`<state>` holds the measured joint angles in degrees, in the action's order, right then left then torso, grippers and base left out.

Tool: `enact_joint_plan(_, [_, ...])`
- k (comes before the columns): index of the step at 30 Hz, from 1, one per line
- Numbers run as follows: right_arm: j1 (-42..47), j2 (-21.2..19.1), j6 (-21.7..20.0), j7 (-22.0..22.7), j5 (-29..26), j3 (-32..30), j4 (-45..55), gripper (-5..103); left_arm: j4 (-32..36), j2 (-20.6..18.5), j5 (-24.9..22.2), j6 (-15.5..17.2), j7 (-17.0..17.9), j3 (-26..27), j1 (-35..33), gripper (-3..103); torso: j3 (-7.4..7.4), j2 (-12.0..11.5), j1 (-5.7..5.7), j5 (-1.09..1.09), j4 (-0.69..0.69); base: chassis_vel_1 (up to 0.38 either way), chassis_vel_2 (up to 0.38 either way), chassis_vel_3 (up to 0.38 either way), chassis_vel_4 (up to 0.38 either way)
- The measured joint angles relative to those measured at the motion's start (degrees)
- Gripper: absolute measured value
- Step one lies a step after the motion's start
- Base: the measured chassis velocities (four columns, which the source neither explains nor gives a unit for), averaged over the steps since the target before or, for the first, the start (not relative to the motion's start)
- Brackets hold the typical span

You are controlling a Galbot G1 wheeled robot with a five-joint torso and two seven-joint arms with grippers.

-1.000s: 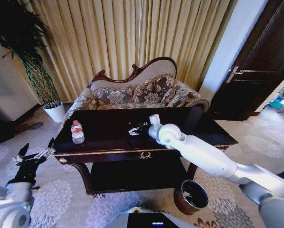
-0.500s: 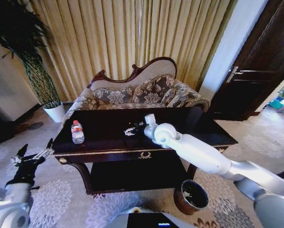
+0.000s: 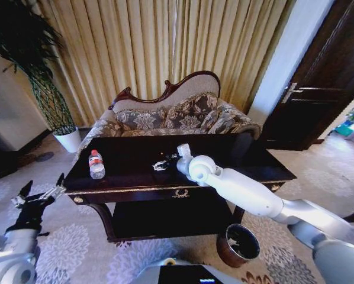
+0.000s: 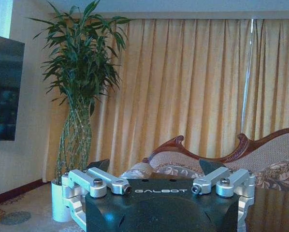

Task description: Move to the front of the table and place the trash on the table into the trash bin.

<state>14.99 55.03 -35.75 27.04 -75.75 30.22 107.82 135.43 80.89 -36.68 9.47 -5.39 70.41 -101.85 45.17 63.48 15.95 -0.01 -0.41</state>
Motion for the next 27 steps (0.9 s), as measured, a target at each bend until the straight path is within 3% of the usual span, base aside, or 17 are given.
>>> enact_joint_plan(27, [-0.24,1.22,0.23,0.2,0.85,1.06,-2.06,100,-0.48,0.38,-0.34,-0.75,-0.29,0.91,-0.44,100,0.0,0.0,0.0,0.0,0.0,0.0,0.0,0.0,0.0])
